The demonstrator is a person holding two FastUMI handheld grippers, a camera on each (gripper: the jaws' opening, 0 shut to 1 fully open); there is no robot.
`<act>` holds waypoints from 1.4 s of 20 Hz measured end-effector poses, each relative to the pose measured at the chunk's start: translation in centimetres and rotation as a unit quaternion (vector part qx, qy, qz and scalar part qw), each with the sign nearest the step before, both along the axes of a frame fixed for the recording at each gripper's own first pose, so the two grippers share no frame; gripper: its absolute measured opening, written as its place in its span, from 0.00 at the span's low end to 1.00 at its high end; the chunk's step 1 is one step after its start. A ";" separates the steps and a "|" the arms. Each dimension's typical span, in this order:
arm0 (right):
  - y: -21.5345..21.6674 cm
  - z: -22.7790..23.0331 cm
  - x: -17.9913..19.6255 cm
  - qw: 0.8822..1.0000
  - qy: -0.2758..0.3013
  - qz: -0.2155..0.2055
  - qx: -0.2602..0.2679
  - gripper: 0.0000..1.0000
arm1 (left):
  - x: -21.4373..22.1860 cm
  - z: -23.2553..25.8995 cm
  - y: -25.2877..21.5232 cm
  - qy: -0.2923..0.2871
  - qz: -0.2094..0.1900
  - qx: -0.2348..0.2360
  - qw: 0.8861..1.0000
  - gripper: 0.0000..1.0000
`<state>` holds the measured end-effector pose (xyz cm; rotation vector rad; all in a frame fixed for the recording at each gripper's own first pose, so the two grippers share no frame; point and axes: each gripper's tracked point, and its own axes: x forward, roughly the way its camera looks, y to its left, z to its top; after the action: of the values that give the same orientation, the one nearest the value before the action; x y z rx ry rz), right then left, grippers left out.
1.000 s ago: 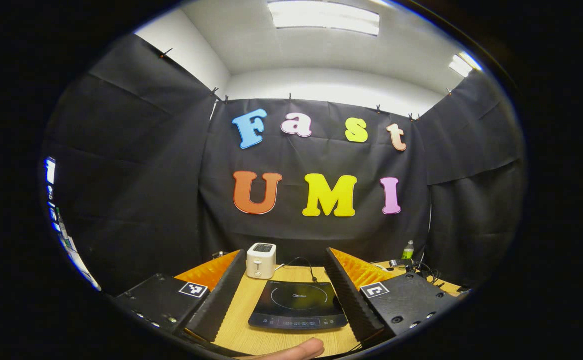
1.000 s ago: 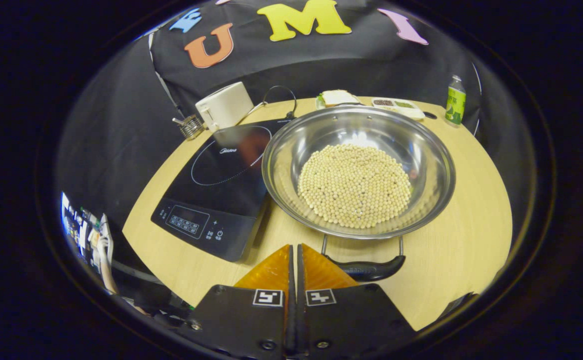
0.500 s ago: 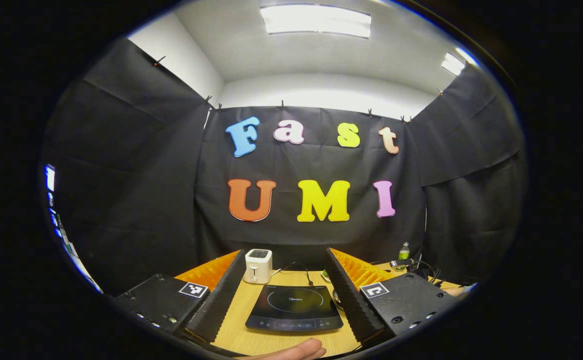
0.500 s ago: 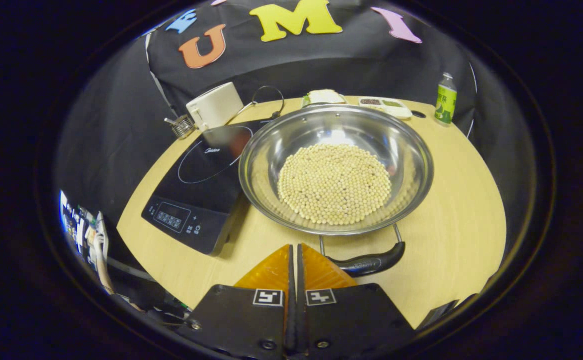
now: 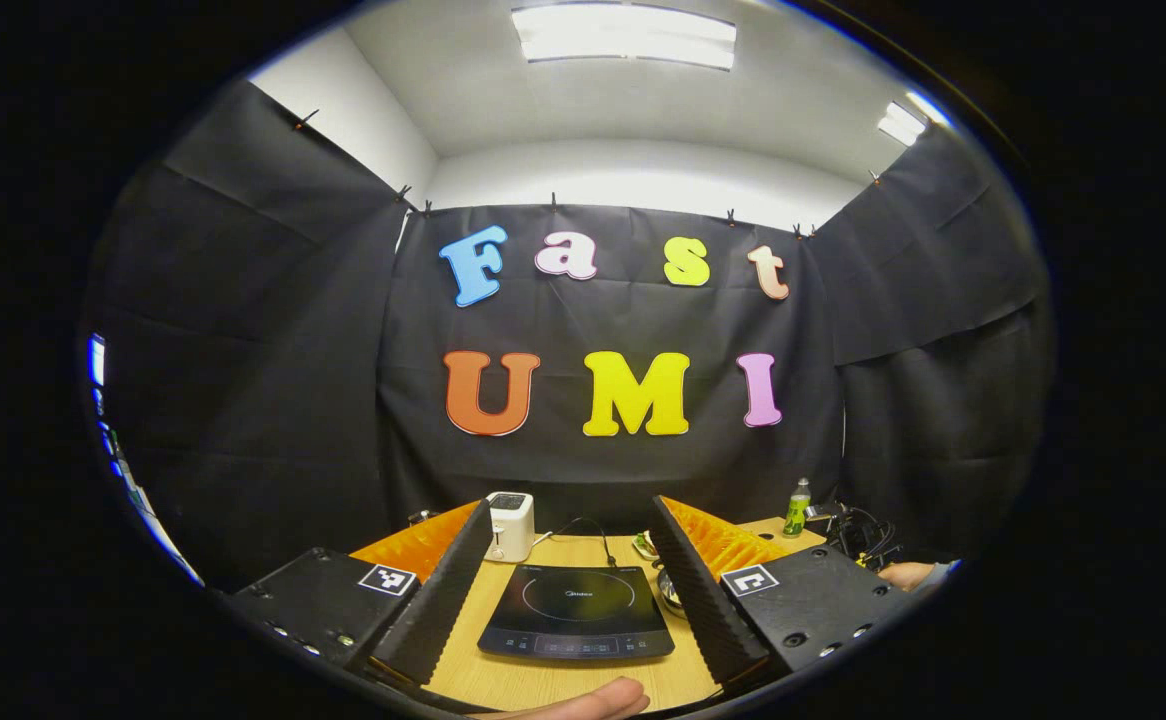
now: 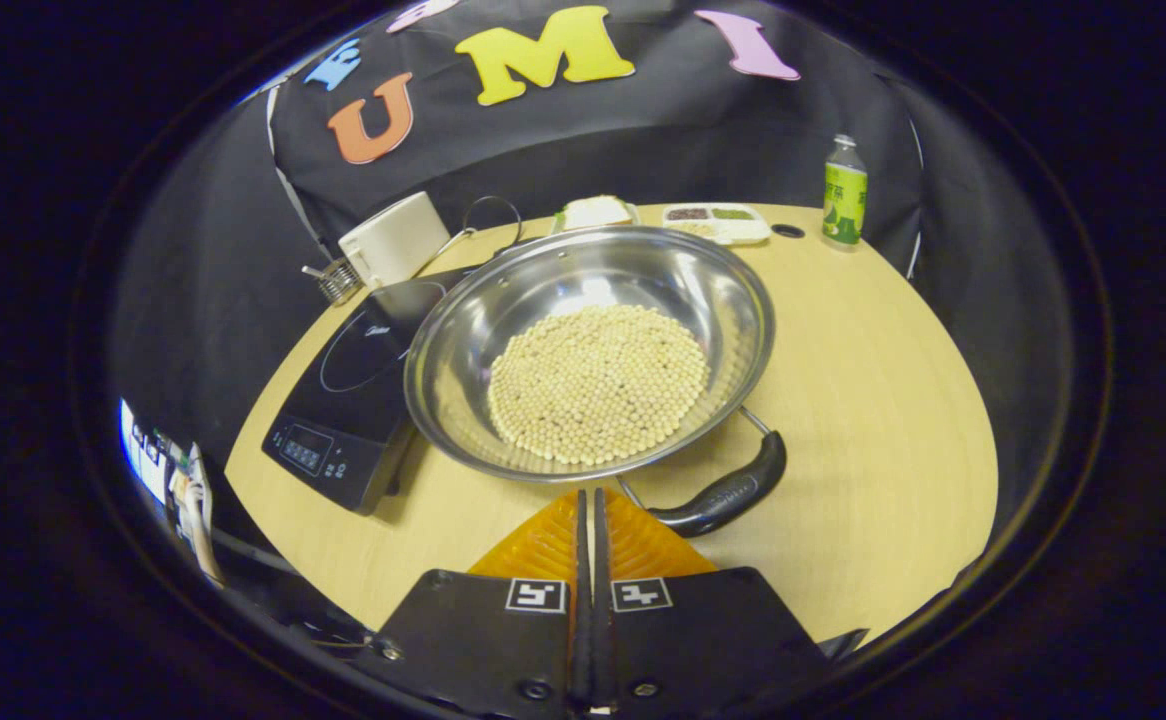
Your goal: First push the handle of the pot to place it horizontally, then grasp the pot with both hands and set it on the induction cooktop.
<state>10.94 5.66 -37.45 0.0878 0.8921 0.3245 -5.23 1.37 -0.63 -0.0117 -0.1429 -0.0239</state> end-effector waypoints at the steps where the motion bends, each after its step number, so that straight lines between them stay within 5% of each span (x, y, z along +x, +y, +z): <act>1: -0.9 0.2 0.6 1.000 -0.011 -0.004 0.000 0.04 | -0.1 0.0 -0.3 0.001 -0.001 -0.003 1.000 0.95; 12: -8.4 0.9 5.5 0.997 -0.058 -0.040 -0.002 0.00 | 1.4 -0.7 -4.3 0.031 -0.042 -0.040 0.998 0.95; 28: -11.4 1.1 10.8 0.995 -0.081 -0.048 -0.027 0.00 | 8.1 -5.5 -5.4 0.098 -0.042 -0.031 0.994 0.95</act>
<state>21.78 -5.77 -36.31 0.0545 0.7321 0.2139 2.83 -4.05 -6.12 -0.0815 0.0538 -0.1023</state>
